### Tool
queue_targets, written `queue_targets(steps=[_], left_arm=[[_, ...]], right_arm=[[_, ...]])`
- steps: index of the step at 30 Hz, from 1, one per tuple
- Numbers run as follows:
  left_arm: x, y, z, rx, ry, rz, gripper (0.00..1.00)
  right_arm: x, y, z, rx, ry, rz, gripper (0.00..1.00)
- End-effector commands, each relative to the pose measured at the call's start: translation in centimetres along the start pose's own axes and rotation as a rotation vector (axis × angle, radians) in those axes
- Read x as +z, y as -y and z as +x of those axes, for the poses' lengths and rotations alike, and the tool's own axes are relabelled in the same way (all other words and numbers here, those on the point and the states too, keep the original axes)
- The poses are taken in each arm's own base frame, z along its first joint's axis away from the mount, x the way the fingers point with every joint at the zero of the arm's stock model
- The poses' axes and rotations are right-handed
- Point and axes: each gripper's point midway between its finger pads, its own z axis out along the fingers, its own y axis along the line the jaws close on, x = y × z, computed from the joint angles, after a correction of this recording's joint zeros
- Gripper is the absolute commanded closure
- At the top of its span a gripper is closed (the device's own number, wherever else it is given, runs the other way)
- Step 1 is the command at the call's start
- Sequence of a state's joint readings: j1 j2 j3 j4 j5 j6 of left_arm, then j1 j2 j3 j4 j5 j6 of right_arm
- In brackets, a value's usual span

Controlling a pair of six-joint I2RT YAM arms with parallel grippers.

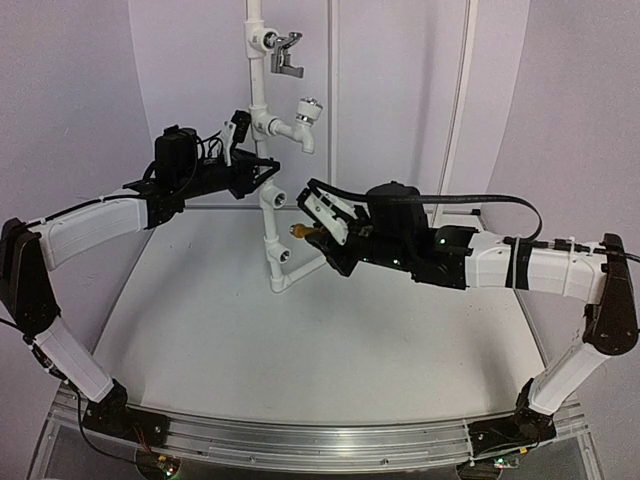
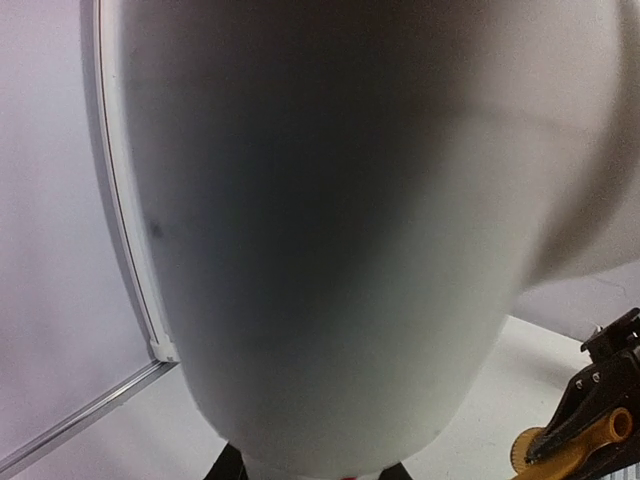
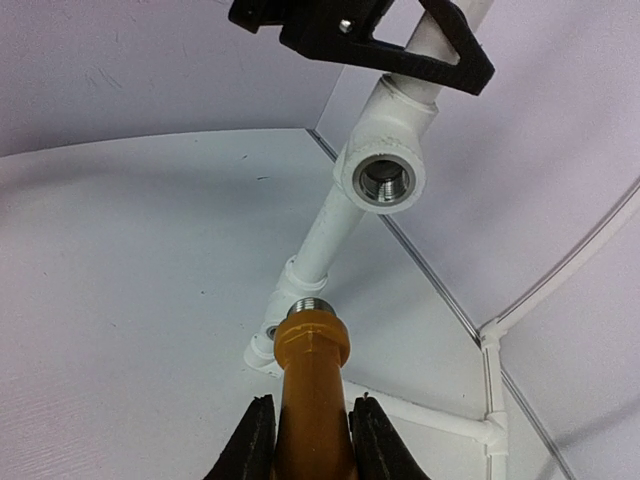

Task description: Install the water faucets

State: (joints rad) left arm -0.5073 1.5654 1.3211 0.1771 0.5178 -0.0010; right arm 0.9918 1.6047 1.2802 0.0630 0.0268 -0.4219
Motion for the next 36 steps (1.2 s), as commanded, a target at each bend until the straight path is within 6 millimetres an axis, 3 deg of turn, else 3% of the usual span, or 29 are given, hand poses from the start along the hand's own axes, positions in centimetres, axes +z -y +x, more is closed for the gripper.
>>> queue_targets(steps=[1, 4, 11, 23, 36], left_arm=[[-2.3, 2.9, 0.0, -0.107, -0.027, 0.001, 1.00], [-2.6, 3.6, 1.2, -0.165, -0.046, 0.003, 1.00], [-4.0, 4.7, 1.9, -0.250, -0.052, 0.009, 1.00], [-4.2, 5.1, 3.6, -0.302, -0.079, -0.009, 1.00], [-4.1, 4.6, 4.3, -0.313, -0.090, -0.043, 1.00]], right_arm=[[-1.7, -0.1, -2.4, -0.058, 0.086, 0.017, 1.00], [-2.4, -1.3, -2.6, -0.099, 0.101, 0.024, 1.00], [-2.9, -0.3, -3.6, -0.166, 0.146, 0.126, 1.00], [-1.5, 0.2, -4.7, -0.458, 0.155, 0.234, 1.00], [-0.8, -2.3, -5.7, -0.835, 0.176, 0.426, 1.00]])
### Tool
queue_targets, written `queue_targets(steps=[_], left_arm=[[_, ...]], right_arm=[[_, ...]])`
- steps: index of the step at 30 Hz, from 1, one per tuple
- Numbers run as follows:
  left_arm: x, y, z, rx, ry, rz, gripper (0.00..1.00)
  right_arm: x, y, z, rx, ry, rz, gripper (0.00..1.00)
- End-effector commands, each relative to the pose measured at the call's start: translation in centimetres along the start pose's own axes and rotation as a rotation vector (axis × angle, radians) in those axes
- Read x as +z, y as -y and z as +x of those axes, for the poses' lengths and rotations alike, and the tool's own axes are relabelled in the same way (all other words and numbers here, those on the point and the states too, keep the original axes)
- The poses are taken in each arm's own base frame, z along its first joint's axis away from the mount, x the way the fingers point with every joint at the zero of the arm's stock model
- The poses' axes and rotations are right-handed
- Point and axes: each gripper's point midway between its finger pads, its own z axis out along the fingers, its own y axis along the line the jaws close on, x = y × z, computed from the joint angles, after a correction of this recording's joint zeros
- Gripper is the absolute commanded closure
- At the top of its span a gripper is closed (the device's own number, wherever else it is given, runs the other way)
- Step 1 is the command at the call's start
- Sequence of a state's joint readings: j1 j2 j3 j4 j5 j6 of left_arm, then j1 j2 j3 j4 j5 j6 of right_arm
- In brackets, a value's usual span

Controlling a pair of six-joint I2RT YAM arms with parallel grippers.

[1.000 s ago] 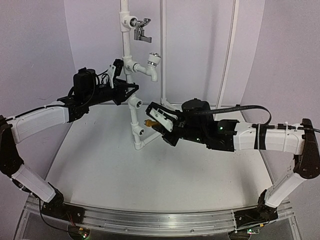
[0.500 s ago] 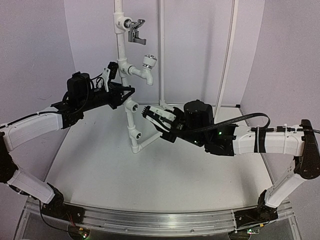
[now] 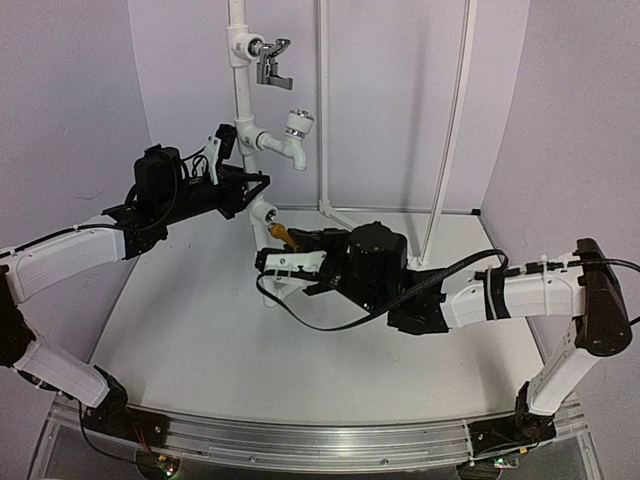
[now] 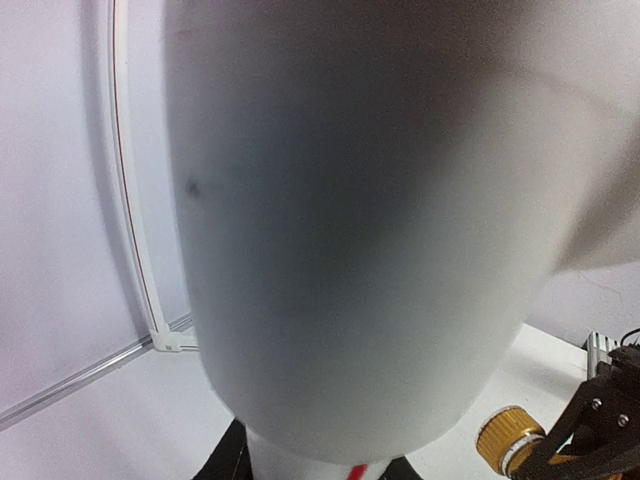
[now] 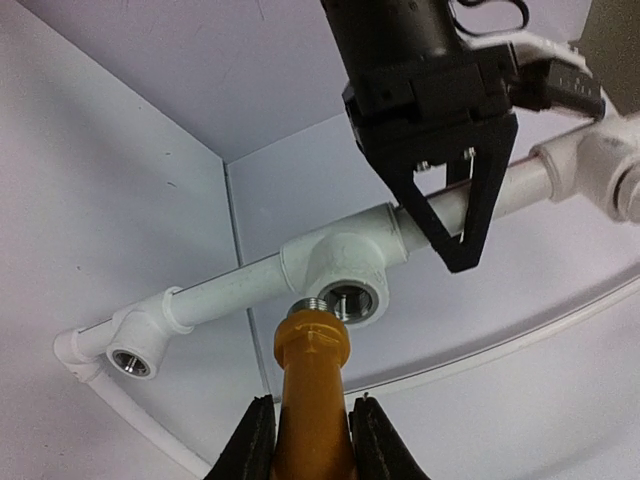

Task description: Install the water faucets

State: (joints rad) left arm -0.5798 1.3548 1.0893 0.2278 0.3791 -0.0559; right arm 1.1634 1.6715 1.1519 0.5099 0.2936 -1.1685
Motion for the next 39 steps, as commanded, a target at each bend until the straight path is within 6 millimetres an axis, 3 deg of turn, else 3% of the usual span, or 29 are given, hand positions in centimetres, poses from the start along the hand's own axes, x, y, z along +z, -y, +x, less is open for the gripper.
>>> queue_targets(steps=[1, 7, 12, 28, 39], left_arm=[[-0.5, 1.0, 3.5, -0.269, -0.128, 0.016, 1.00], [-0.6, 1.3, 3.5, -0.261, -0.130, 0.027, 1.00], [-0.6, 1.5, 3.6, -0.259, -0.133, 0.042, 1.00], [-1.0, 2.9, 3.9, -0.221, -0.147, 0.124, 1.00], [-0.9, 3.2, 4.2, -0.214, -0.156, 0.145, 1.00]], right_arm=[[-0.1, 2.8, -0.9, -0.165, 0.001, 0.179, 1.00], [0.5, 1.9, -0.5, -0.328, -0.034, 0.167, 1.00], [0.6, 2.7, -0.1, -0.399, -0.062, 0.208, 1.00], [1.6, 2.6, 0.2, -0.378, -0.025, 0.194, 1.00], [2.1, 2.6, -0.8, -0.369, 0.014, 0.183, 1.00]])
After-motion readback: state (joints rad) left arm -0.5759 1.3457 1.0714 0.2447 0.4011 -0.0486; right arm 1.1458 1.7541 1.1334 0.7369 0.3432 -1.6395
